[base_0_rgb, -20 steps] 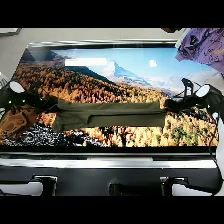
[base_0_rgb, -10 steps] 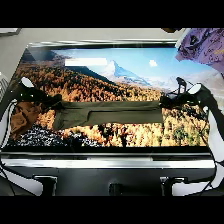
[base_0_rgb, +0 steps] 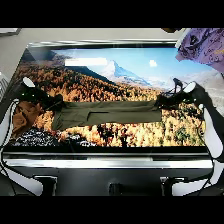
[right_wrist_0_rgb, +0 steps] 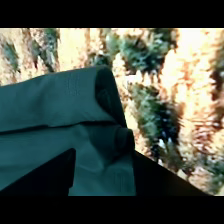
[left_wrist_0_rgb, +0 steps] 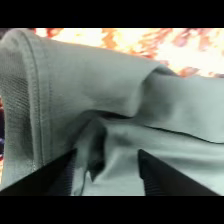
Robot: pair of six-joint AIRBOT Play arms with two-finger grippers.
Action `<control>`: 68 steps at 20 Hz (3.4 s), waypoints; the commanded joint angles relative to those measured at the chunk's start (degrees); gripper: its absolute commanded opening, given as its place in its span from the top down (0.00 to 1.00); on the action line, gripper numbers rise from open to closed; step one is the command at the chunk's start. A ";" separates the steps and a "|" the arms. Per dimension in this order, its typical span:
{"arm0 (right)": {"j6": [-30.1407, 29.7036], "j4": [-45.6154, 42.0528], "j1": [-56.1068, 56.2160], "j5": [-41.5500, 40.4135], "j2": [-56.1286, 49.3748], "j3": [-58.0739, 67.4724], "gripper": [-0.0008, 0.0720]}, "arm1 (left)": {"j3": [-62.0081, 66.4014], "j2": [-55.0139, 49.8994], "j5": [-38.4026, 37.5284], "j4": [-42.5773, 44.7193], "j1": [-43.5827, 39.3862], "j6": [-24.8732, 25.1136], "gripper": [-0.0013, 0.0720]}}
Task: Fold the clothes and pants, and hang the long-sleeved shirts on hangers.
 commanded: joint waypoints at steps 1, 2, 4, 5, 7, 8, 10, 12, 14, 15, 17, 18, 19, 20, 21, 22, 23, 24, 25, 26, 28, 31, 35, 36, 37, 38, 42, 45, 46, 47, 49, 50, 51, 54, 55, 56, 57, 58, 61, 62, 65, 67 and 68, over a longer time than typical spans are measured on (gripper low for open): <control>2.16 3.28 -5.81 9.31 0.35 5.49 0.32 | 4.46 0.44 -3.52 0.17 0.20 -0.42 0.27; 1.57 5.03 -8.48 10.51 0.28 5.57 0.27 | 6.38 0.74 -4.57 0.24 0.31 -0.42 0.24; -1.40 10.54 -12.68 13.97 -1.66 5.46 0.16 | 9.40 1.51 -5.49 0.74 0.35 -0.42 0.24; -3.45 13.64 -13.70 15.91 -3.54 5.46 0.15 | 10.38 2.03 -5.46 0.76 0.35 -0.44 0.24; -5.79 16.24 -13.75 17.62 -6.97 5.46 0.07 | 11.43 2.60 -5.46 0.76 0.35 -1.16 0.24; -6.67 17.46 -13.33 17.86 -8.52 5.46 0.07 | 11.47 2.82 -5.51 0.74 0.35 -1.60 0.24; -7.89 19.34 -11.98 17.14 -10.56 5.46 0.07 | 11.47 2.91 -5.73 0.74 0.33 -2.43 0.24; -8.33 19.19 -10.12 15.23 -11.52 5.46 0.08 | 11.47 2.91 -5.73 0.74 0.24 -2.43 0.24; -8.15 18.91 -7.91 13.42 -12.35 5.46 0.10 | 11.47 2.93 -5.75 0.74 0.22 -3.23 0.24; -8.04 18.56 -6.67 12.92 -12.83 5.46 0.19 | 11.47 2.93 -5.75 0.74 0.22 -3.50 0.24; -7.41 17.09 -4.39 12.52 -13.66 5.46 0.30 | 11.47 2.93 -5.75 0.72 0.20 -3.48 0.24; -7.45 16.44 -3.48 12.57 -13.79 5.49 0.44 | 11.47 2.93 -5.75 0.70 0.20 -3.48 0.24; -7.65 16.26 -2.86 12.66 -13.75 5.49 0.68 | 11.47 2.93 -5.75 0.52 0.15 -3.48 0.24; -7.93 16.39 -2.69 13.09 -13.57 5.51 0.95 | 11.47 2.93 -5.75 -0.09 0.02 -3.45 0.24; -7.91 16.37 -2.71 13.33 -12.98 5.66 0.95 | 11.45 2.91 -5.70 -1.11 -0.13 -3.41 0.28; -7.91 16.00 -2.86 13.31 -11.78 5.73 0.95 | 11.45 2.86 -5.66 -2.16 -0.48 -3.30 0.43; -7.56 15.10 -3.15 13.33 -9.88 5.75 0.95 | 11.41 2.84 -5.68 -3.52 -1.07 -2.27 0.71; -5.90 13.46 -3.13 13.77 -7.87 5.88 0.95 | 11.41 2.80 -5.53 -5.05 -1.99 -1.11 0.96; -3.32 10.64 -3.23 14.69 -5.55 6.27 0.95 | 11.41 2.67 -4.98 -6.08 -3.30 -1.07 0.96; -1.14 8.00 -3.23 16.06 -3.48 6.84 0.95 | 11.41 2.45 -4.11 -6.64 -5.05 -1.09 0.96; 1.95 2.84 -3.23 19.06 0.87 8.04 0.95 | 11.41 1.73 -1.07 -7.17 -10.27 -1.46 0.96; 4.48 -5.07 -3.23 21.29 8.02 8.09 0.95 | 11.41 -1.16 3.67 -12.31 -19.45 -2.32 0.96; 7.50 -14.56 -3.23 24.35 15.54 8.11 0.95 | 11.43 -7.17 11.15 -21.79 -31.58 -2.32 0.96; 8.13 -15.45 -3.23 24.30 17.33 8.11 0.95 | 11.43 -8.79 13.64 -25.09 -34.38 -2.08 0.96; 8.46 -15.56 -3.23 24.28 18.88 8.13 0.95 | 11.45 -10.19 15.80 -28.37 -36.92 -1.01 0.96; 9.11 -15.56 -3.23 24.28 20.48 8.17 0.95 | 11.47 -11.67 17.86 -31.61 -39.34 -0.09 0.96; 11.15 -15.74 -3.23 24.50 24.39 8.66 0.95 | 12.48 -16.26 24.48 -38.16 -46.21 0.24 0.96; 12.33 -15.54 -3.23 25.53 24.65 11.23 0.95 | 14.43 -18.40 30.45 -41.22 -49.18 0.22 0.96; 12.35 -15.54 -3.23 25.57 24.65 12.35 0.95 | 14.80 -18.86 33.22 -42.32 -49.94 0.22 0.96; 12.39 -15.54 -3.23 25.55 24.65 13.33 0.95 | 15.06 -19.17 35.60 -43.15 -50.60 0.17 0.96; 13.05 -15.56 -3.23 25.57 24.70 14.62 0.95 | 16.17 -20.41 38.66 -45.48 -51.63 -0.48 0.96; 13.22 -15.54 -3.23 25.59 24.70 14.99 0.95 | 17.11 -21.29 39.43 -47.32 -52.02 -0.44 0.96; 13.22 -15.56 -3.23 25.59 24.72 15.02 0.95 | 18.16 -22.16 39.58 -48.81 -52.35 -0.42 0.96; 13.20 -16.20 -3.23 25.49 24.68 15.02 0.95 | 19.34 -22.40 38.38 -49.24 -51.39 -0.44 0.96; 13.22 -16.92 -3.23 25.35 24.68 15.02 0.95 | 19.32 -22.16 36.44 -49.07 -50.34 -1.11 0.96; 13.22 -17.59 -3.23 25.29 24.68 15.02 0.95 | 19.32 -21.75 33.59 -47.15 -48.87 -4.24 0.96; 13.22 -17.68 -3.23 25.11 24.61 15.02 0.95 | 19.32 -20.96 30.69 -44.09 -47.32 -6.01 0.97; 13.57 -17.49 -3.23 24.85 24.57 14.99 0.95 | 19.32 -19.74 28.22 -40.35 -45.86 -6.78 0.97; 16.55 -14.47 -3.06 22.77 24.39 14.99 0.95 | 19.32 -13.53 20.63 -24.87 -40.57 -12.55 0.97; 17.86 -12.24 -3.04 21.57 24.39 14.95 0.95 | 19.32 -10.75 17.77 -19.37 -38.45 -14.05 0.97; 21.79 -9.62 1.11 19.23 24.35 14.95 0.95 | 19.32 -2.34 8.92 -7.96 -31.67 -15.34 0.97; 25.92 -10.19 6.43 18.12 23.71 14.95 0.95 | 19.32 3.34 2.14 -2.36 -26.40 -15.30 0.96; 28.46 -10.25 9.64 17.03 23.08 14.95 0.95 | 19.32 5.70 -0.55 -0.15 -24.02 -15.28 0.96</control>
